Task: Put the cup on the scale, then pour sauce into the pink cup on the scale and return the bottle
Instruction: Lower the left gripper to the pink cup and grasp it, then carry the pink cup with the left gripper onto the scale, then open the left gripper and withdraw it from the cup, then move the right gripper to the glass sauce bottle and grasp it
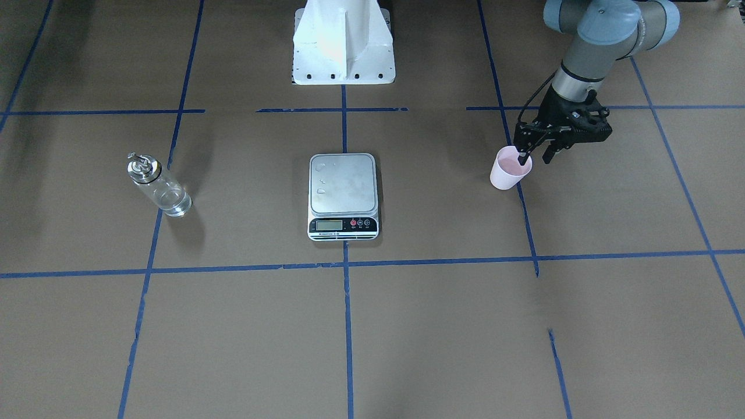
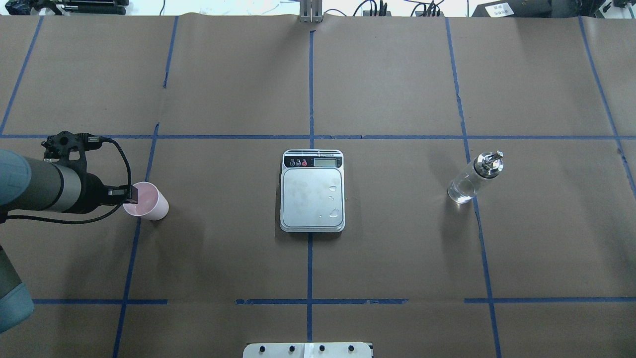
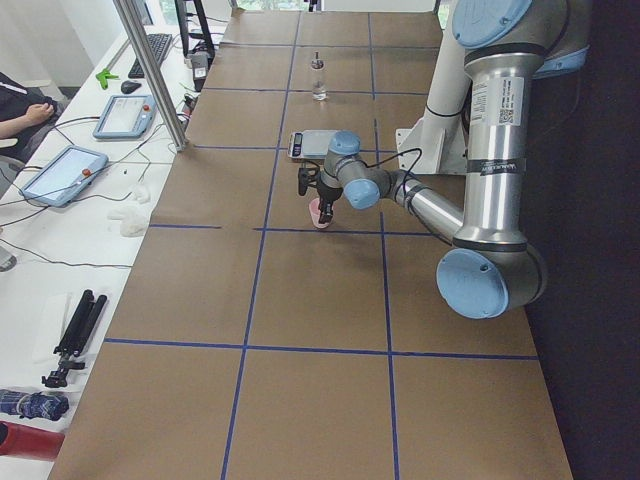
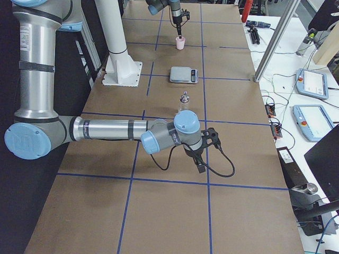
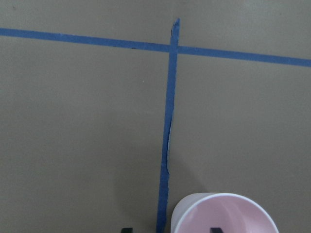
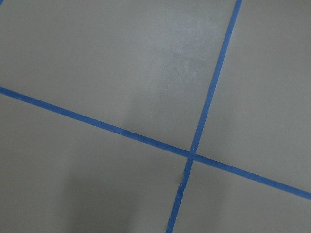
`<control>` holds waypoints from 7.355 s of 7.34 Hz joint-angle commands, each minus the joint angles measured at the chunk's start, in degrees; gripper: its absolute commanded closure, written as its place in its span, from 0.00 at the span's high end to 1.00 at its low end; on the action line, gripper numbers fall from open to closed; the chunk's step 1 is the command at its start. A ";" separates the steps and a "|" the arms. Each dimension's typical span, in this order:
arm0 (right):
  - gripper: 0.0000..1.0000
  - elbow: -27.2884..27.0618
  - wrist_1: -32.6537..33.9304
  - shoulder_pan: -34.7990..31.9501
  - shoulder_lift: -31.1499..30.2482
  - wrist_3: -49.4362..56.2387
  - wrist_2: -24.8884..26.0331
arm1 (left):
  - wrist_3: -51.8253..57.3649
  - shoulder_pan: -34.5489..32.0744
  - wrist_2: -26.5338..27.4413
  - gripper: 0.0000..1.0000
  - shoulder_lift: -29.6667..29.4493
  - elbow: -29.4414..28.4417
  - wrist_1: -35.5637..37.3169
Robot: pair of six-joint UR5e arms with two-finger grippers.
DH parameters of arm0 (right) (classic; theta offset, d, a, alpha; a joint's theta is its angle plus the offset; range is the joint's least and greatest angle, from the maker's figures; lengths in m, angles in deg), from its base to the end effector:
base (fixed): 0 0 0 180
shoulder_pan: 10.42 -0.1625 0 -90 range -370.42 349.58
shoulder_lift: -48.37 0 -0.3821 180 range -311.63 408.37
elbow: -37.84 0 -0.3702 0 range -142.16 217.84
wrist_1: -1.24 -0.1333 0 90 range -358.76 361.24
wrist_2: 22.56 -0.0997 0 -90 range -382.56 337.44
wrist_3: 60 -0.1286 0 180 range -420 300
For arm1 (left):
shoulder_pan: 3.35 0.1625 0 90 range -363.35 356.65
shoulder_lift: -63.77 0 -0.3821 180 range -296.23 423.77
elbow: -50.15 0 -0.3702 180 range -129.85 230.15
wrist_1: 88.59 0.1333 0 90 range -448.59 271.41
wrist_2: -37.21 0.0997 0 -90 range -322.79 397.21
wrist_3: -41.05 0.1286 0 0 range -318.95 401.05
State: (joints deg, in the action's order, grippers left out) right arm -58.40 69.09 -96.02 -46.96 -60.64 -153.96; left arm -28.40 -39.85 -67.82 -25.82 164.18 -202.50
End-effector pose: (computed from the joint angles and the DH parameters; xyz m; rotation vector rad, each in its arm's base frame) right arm 0.0125 -0.4665 0.5868 0.3534 -0.7296 -0.2074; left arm 0.3388 -0.3750 0.4066 0.1768 0.8430 -0.1522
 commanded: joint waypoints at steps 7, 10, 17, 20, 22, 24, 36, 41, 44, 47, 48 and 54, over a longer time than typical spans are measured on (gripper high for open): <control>1.00 -0.52 0.00 0.00 0.06 -0.06 -0.18 | 0.55 1.16 -0.70 0.00 -15.45 1.38 16.45; 1.00 -0.26 0.00 0.00 0.06 -0.14 -0.09 | 0.20 2.12 -4.37 0.00 -34.38 -3.78 28.12; 1.00 -0.44 0.00 0.00 0.06 -1.55 -0.18 | -0.24 5.99 -4.48 0.00 -47.44 -18.84 27.77; 1.00 -0.53 0.00 0.00 0.14 -1.55 -0.18 | 0.20 6.08 -4.48 0.23 -47.08 -19.02 27.77; 1.00 -0.53 0.00 0.00 0.14 -1.55 -0.18 | 0.20 6.08 -4.39 0.34 -46.91 -19.02 27.60; 1.00 -0.53 0.00 0.00 0.58 -1.64 -0.09 | 0.46 6.00 -4.04 0.98 -46.04 -17.54 27.77; 1.00 -22.04 0.70 16.76 0.93 -39.93 -4.23 | 85.10 -57.79 -18.72 1.00 -6.76 -20.68 31.64; 1.00 -35.48 0.17 43.02 -2.75 -63.82 22.55 | 84.75 -59.05 -25.22 1.00 -1.47 -19.46 31.46; 1.00 -36.48 0.09 58.51 -5.30 -66.85 46.88 | 84.66 -59.05 -25.31 1.00 -1.47 -18.84 31.46; 1.00 -27.91 -10.38 62.04 -5.48 -70.52 57.18 | 84.57 -59.04 -27.33 1.00 -1.38 -18.84 31.46; 1.00 -24.56 -13.42 62.14 -5.39 -70.63 59.13 | 84.57 -59.04 -27.33 1.00 -1.29 -19.54 31.46; 1.00 -18.83 -13.71 63.10 -1.03 -70.63 67.14 | 84.48 -59.04 -27.33 1.00 -0.50 -18.23 31.55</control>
State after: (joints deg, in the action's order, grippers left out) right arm -79.86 55.36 -32.97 -50.47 -131.28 -87.83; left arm 56.09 -98.89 -95.14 -26.32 145.71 -170.95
